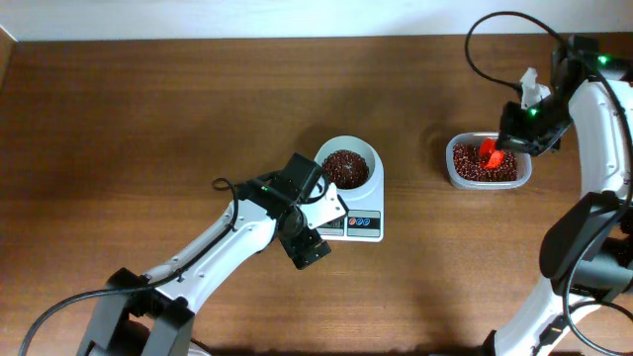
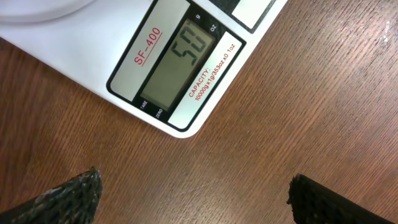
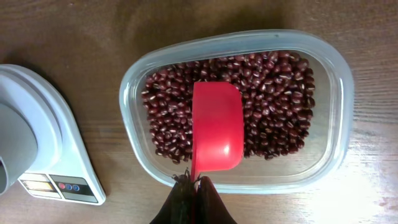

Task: Scoop item into bowl and weigh 50g on scale
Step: 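Carry the red scoop back into the bean tub with the right gripper, then lay the scoop down in the tub and open the right gripper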

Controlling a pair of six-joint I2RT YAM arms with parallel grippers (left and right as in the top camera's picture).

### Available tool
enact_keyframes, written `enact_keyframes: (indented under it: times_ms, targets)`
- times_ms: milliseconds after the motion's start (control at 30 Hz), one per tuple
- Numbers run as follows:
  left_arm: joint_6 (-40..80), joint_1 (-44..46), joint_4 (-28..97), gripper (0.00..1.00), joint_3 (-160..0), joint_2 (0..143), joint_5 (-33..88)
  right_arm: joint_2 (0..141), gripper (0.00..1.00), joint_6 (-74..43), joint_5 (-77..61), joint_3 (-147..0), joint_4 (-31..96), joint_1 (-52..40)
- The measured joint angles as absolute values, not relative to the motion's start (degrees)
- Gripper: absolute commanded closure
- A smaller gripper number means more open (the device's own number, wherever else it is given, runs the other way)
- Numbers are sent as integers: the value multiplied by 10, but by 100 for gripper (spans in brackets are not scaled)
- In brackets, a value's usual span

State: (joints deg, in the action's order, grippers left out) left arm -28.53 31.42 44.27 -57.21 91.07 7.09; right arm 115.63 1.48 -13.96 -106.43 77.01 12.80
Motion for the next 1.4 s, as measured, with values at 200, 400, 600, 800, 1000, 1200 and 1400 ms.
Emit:
enact_keyframes:
  times_ms: [200,400,600,800,1000,1200,1400]
  targets:
    - [-285,314,443,1,-572,911,71,1156,31,14,-138,-1063,770,128]
    - [-285,314,443,1,-572,911,71,1156,6,13,-135,-1063,770,128]
    - [-285,314,443,1,-572,911,71,1156,1,11,-125,-1063,773,128]
    - [-285,314,443,1,-572,911,71,1156,1,-17,-100,-1063,784,128]
    - [-285,314,443,1,-572,911,71,1156,1,-17,-154,-1063,801,128]
    - [-285,314,443,1,-572,911,71,1156,1,-17,-156,-1063,801,112]
    - [-285,314,443,1,-572,911,71,1156,1,-17,-127,-1063,802,107]
